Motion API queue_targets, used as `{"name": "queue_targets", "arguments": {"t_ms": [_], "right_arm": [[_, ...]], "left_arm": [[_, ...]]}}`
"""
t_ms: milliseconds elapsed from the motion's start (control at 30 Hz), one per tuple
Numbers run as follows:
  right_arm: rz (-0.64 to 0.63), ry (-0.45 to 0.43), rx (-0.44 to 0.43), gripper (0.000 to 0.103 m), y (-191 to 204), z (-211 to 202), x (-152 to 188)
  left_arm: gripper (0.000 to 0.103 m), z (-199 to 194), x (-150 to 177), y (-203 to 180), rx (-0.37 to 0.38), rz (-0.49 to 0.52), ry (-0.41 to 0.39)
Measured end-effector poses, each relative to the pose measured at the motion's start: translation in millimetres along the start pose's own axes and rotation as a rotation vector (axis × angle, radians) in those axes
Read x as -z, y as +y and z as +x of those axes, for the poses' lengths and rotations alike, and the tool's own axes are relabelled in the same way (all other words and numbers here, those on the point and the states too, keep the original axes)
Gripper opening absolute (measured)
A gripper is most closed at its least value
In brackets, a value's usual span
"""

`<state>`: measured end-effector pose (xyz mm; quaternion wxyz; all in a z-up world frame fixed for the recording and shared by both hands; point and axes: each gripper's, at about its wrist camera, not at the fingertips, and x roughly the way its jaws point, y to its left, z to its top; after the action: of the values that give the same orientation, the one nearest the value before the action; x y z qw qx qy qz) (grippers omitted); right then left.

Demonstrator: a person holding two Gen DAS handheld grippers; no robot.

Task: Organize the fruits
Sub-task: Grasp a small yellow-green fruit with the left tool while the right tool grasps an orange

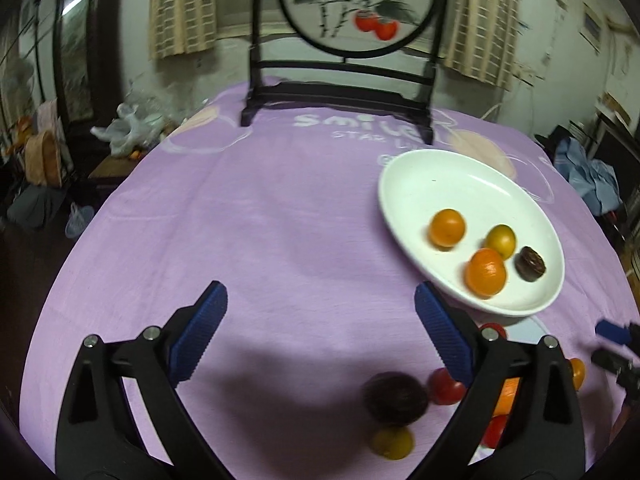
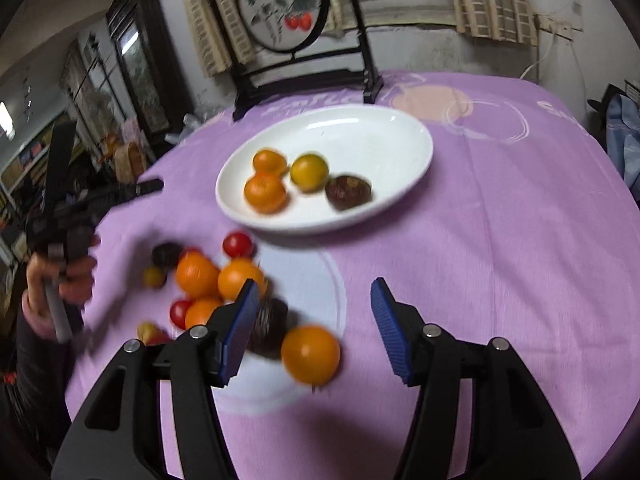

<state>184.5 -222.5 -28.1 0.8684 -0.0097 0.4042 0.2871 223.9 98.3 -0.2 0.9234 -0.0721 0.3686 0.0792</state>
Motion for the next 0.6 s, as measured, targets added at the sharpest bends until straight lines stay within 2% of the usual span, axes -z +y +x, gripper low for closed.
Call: {"name": "queue_targets", "arguments": {"t_ms": [233, 400, 600], "right_arm": [[-0.077, 0.084, 0.037, 0.058, 9, 7, 21], [-0.099, 0.097, 0.051, 0.05, 11, 11, 25], [-0.146, 0.108, 0.09, 0.048, 17, 19, 27]], "left_arm": [[0.096, -1, 9, 12, 0.009, -0.032, 0.026], [0.096, -5, 16, 15, 0.003, -0.025, 0.021], [0.096, -6, 18, 18, 0.007, -0.034, 0.024]]}}
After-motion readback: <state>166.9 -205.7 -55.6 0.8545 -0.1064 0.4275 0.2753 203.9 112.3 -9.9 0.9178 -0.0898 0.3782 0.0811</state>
